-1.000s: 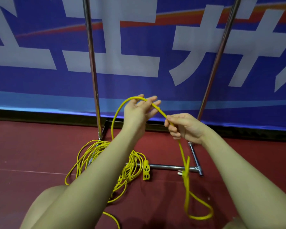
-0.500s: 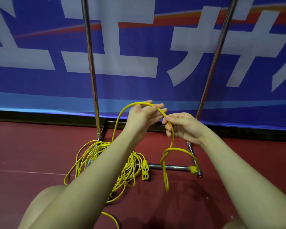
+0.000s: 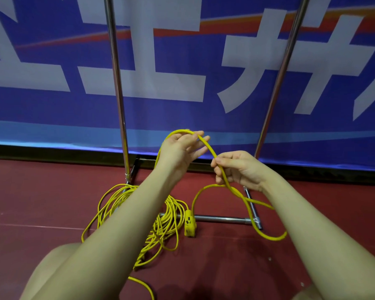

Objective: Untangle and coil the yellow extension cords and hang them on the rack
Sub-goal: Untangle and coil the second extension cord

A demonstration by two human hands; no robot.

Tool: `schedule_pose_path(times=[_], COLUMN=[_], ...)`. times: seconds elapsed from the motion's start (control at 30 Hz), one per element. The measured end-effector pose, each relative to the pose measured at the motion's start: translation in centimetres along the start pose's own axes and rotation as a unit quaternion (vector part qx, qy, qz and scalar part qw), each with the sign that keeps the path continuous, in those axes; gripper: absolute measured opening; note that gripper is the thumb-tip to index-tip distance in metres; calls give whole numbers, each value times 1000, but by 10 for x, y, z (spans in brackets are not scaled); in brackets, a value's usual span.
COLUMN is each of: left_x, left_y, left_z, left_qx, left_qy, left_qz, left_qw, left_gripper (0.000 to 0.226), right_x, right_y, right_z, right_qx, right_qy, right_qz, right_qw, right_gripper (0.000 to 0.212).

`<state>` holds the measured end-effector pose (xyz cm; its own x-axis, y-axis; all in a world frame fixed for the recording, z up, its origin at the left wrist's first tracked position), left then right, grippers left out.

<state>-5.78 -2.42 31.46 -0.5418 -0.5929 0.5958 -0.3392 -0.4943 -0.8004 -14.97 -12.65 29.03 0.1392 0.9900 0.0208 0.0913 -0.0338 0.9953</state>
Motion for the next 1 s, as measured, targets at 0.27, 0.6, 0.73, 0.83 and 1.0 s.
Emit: schedule_pose_path(times=[0.27, 0.6, 0.73, 0.83, 1.0], left_x=[-31, 1, -12, -31, -17], left_y=[-23, 4, -6, -22, -11], left_z=[4, -1, 2, 9, -1], left_qx=[74, -20, 7, 41, -14], left_qy=[-137, -10, -57, -100, -34], left_qz=[-82, 0, -19, -84, -45], left_qw=[984, 1000, 998, 991, 998], left_gripper=[22, 29, 30, 33, 45], right_x=[1, 11, 9, 4, -2], right_y=[-11, -8, -5, -8, 0], right_z=[-2, -2, -2, -4, -2], right_qx=[51, 44, 34, 27, -16], right_qy=[47, 60, 46, 42, -16], right_qz=[-20, -9, -20, -41, 48], right_qw=[997, 997, 998, 998, 999], right_gripper=[15, 17, 21, 25, 36])
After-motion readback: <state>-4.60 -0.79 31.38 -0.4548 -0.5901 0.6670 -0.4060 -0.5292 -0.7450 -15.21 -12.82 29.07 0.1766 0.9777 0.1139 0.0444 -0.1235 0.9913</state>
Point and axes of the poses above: each hand's wrist, its own z-axis towards the middle knuckle, its own x-axis out of the palm, y = z × x, the point moved 7 cm from there along z, towards the middle knuckle
